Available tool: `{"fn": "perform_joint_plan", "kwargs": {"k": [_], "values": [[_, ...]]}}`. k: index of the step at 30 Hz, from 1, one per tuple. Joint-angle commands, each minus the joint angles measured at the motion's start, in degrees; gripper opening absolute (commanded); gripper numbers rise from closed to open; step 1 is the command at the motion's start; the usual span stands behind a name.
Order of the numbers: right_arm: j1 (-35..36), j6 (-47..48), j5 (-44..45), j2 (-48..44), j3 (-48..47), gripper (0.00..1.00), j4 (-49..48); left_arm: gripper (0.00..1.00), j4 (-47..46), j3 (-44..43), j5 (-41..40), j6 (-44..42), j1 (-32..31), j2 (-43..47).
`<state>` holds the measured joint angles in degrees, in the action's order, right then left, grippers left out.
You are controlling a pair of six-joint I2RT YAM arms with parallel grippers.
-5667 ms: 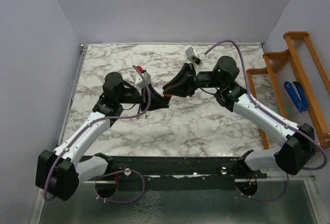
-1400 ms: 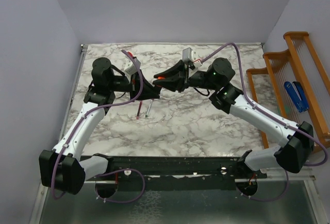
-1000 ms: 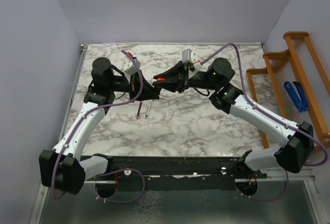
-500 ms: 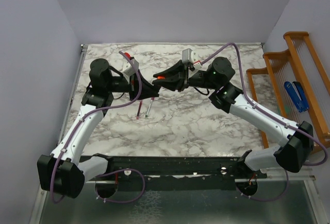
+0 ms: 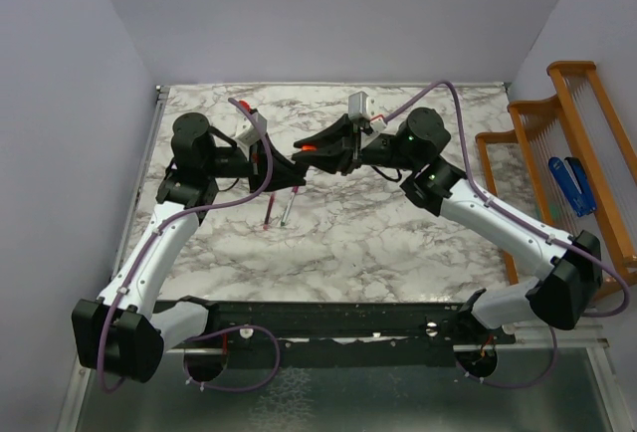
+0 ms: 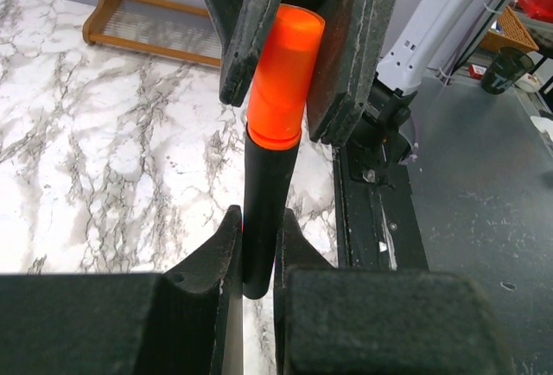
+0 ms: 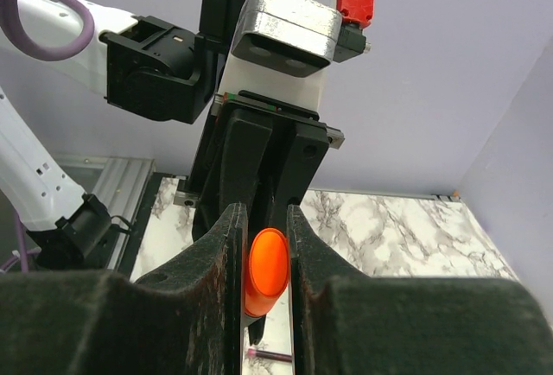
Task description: Insert the pens into the pen caps
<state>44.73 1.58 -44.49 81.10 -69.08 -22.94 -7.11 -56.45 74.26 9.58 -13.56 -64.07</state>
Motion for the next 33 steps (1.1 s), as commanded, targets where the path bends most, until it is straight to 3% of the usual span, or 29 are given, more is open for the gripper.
{"fn": "perform_joint_plan", "kwargs": {"k": [1, 16, 25, 28, 33], "values": [[7.5, -3.2, -19.4, 8.1, 12.5, 0.01, 35.9, 0.00, -23.1, -10.6, -17.2, 6.9, 0.9, 3.1], [7.6, -2.4, -18.8, 9.5, 9.7, 0.01, 41.7, 0.00, -24.0, -9.2, -15.3, 8.7, 0.9, 3.0], [8.0, 0.4, -13.4, 10.8, 7.1, 0.01, 48.0, 0.00, -24.0, -9.9, -15.0, 8.8, 0.9, 2.2], [8.0, -0.8, -13.4, 9.0, 9.2, 0.01, 44.4, 0.00, -24.0, -10.2, -15.1, 8.8, 0.9, 2.0], [8.0, -9.4, -12.7, 5.3, 15.4, 0.01, 30.4, 0.00, -24.0, -11.3, -15.5, 8.8, 0.9, 1.5]]}}
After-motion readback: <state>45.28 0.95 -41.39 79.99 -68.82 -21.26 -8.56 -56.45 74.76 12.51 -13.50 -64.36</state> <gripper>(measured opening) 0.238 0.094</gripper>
